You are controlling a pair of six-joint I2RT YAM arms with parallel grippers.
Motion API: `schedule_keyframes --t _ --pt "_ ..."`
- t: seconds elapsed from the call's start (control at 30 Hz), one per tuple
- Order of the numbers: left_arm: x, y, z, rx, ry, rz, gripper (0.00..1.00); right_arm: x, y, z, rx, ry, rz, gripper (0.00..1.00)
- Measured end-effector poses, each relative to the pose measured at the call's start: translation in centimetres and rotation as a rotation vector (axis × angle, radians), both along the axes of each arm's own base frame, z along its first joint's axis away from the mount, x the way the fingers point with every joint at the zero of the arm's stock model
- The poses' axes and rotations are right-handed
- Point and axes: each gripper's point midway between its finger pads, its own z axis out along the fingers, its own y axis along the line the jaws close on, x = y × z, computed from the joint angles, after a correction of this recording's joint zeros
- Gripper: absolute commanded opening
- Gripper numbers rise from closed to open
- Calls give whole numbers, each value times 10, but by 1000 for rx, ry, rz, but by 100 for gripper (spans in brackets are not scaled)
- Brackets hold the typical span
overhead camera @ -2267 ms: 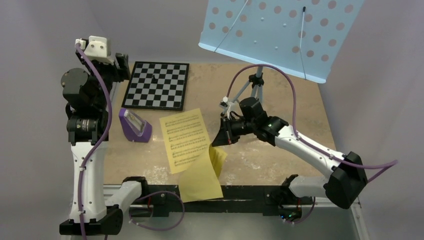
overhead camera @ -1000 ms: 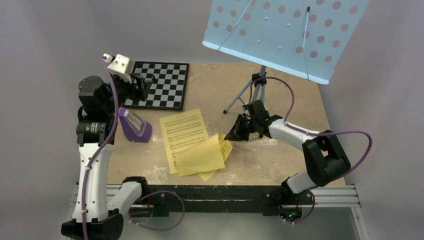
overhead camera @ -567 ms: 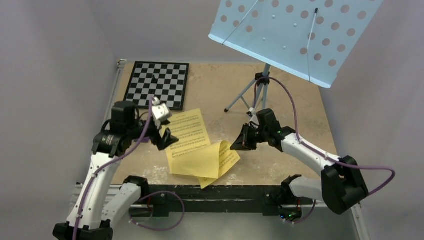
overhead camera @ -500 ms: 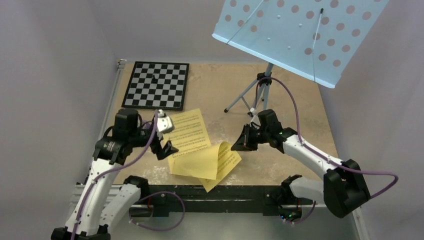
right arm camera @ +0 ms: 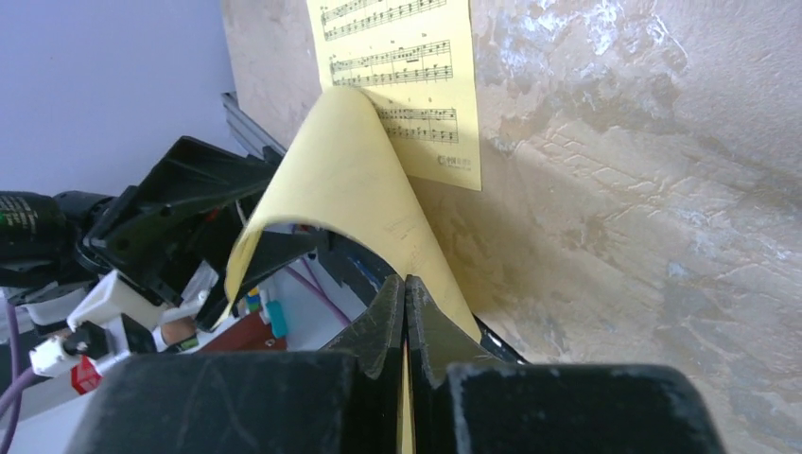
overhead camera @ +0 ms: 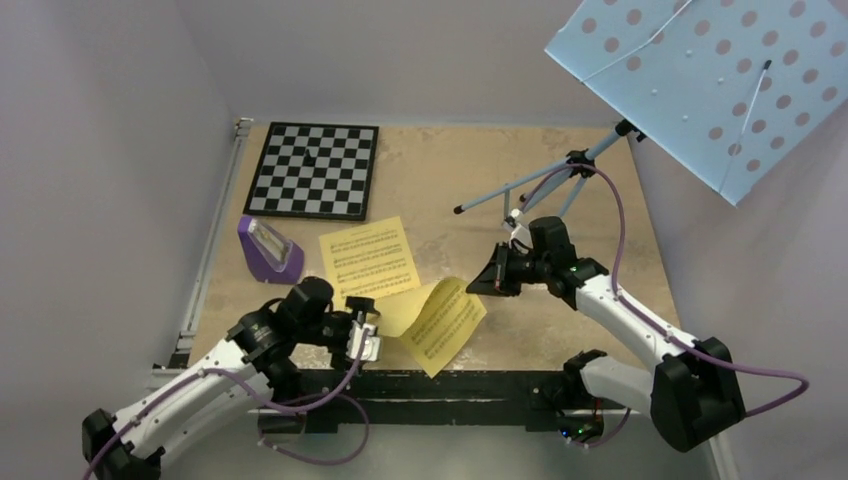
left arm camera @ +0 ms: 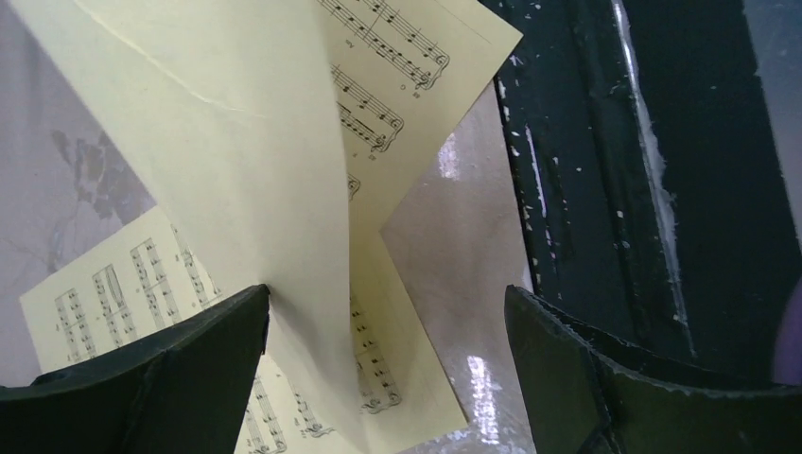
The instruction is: Pack up the instrument practice props
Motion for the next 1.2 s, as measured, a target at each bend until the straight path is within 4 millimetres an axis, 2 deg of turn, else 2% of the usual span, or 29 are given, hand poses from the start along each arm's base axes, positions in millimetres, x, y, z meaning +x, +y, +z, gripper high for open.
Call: schedule_keyframes --t 0.07,0.13,0.23,0.27,0.37,0.43,0.57,0.63,0.73,0.93,1.03,1.2 --pt "6 -9 -5 16 -20 -4 99 1 0 1 2 -5 -2 0" --pt "22 -20 -9 24 -84 27 97 3 -1 1 1 -9 -8 0" --pt "46 -26 -12 46 -153 116 92 3 -1 0 -1 -7 -7 0" --pt "60 -27 -11 53 -184 175 87 2 -1 0 -2 -5 -7 0" --pt "83 -21 0 38 -243 299 69 1 -3 -2 -10 2 -4 0" --pt "91 -17 13 22 -259 355 57 0 -4 -3 -15 3 -4 0" --pt "102 -14 49 -17 -292 402 23 0 -5 -6 -27 0 -1 2" --pt "108 -13 62 -24 -292 412 17 1 -6 -8 -32 -1 3 4" --pt "122 -10 72 -1 -257 434 1 2 -5 -10 -37 -3 19 21" --pt "151 -13 79 107 -134 386 0 1 -2 0 -28 -40 90 68" --pt "159 -11 78 182 -86 303 0 -1 -5 11 -40 -98 124 79" --pt "179 -4 70 345 1 145 0 -8 -11 23 -63 -167 170 89"
